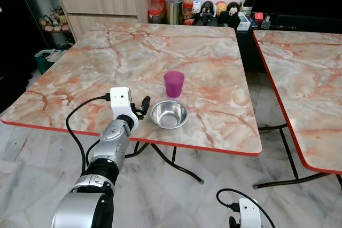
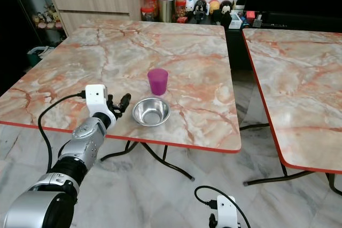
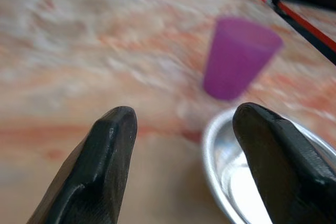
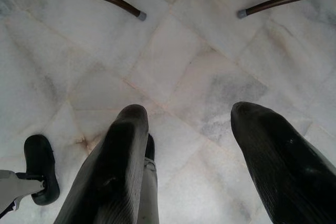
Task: Setting the table
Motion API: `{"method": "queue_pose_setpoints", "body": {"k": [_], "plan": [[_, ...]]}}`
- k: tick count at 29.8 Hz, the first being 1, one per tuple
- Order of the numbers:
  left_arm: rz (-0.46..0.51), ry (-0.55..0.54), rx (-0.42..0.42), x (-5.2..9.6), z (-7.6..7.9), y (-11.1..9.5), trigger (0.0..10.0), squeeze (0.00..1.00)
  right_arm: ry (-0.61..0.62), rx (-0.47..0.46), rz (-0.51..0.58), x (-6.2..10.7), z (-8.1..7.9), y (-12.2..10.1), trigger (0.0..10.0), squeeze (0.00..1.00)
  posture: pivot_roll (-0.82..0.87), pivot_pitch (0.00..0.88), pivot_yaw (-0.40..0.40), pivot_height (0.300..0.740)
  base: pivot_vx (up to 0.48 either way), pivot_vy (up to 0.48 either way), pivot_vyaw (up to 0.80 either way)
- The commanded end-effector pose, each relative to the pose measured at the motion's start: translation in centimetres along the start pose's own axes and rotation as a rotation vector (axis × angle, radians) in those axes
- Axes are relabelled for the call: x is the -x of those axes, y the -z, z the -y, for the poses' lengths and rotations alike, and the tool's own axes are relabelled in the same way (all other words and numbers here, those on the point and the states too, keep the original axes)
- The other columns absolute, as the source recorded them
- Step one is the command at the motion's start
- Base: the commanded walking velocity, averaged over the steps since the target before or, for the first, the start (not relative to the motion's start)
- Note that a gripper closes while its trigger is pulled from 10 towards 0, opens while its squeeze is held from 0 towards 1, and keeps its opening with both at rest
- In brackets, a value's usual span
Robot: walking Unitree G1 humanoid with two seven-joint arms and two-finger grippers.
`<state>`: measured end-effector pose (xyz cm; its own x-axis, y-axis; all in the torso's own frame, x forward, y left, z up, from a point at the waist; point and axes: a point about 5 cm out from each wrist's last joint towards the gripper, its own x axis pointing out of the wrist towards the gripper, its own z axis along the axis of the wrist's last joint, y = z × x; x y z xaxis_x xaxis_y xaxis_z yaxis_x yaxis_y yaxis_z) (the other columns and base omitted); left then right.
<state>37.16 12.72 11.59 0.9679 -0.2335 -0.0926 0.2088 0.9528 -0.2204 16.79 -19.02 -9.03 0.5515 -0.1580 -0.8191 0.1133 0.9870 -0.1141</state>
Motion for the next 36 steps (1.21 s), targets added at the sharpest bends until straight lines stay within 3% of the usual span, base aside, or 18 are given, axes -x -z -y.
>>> {"method": "queue_pose_setpoints", "body": {"k": [1,8,16,29,36], "plan": [[-0.031,0.035,0.024,-0.2,0.5,0.1,10.0,0.0,-0.002,-0.003,-0.013,0.0,-0.1,0.3,10.0,0.0,0.02,0.0,0.012,0.74,0.0,0.0,0.0],[-0.135,0.03,0.028,-0.4,1.5,1.5,10.0,0.0,-0.007,0.001,-0.022,0.1,-0.2,0.5,10.0,0.0,0.02,0.0,0.015,0.74,0.0,0.0,0.0],[-0.172,0.051,0.036,-0.7,2.3,1.6,10.0,0.0,-0.007,0.0,-0.027,0.1,-0.2,0.6,10.0,0.0,0.02,0.0,0.018,0.74,0.0,0.0,0.0],[-0.186,-0.014,0.071,-1.5,3.0,0.7,10.0,0.0,-0.002,-0.008,-0.033,0.2,-0.2,0.9,10.0,0.0,0.01,0.0,0.03,0.74,0.0,0.0,0.0],[-0.215,-0.047,0.022,-1.5,2.8,1.1,10.0,0.0,-0.002,-0.01,-0.035,0.2,-0.2,1.0,10.0,0.0,0.01,0.0,0.031,0.74,0.0,0.0,0.0]]}}
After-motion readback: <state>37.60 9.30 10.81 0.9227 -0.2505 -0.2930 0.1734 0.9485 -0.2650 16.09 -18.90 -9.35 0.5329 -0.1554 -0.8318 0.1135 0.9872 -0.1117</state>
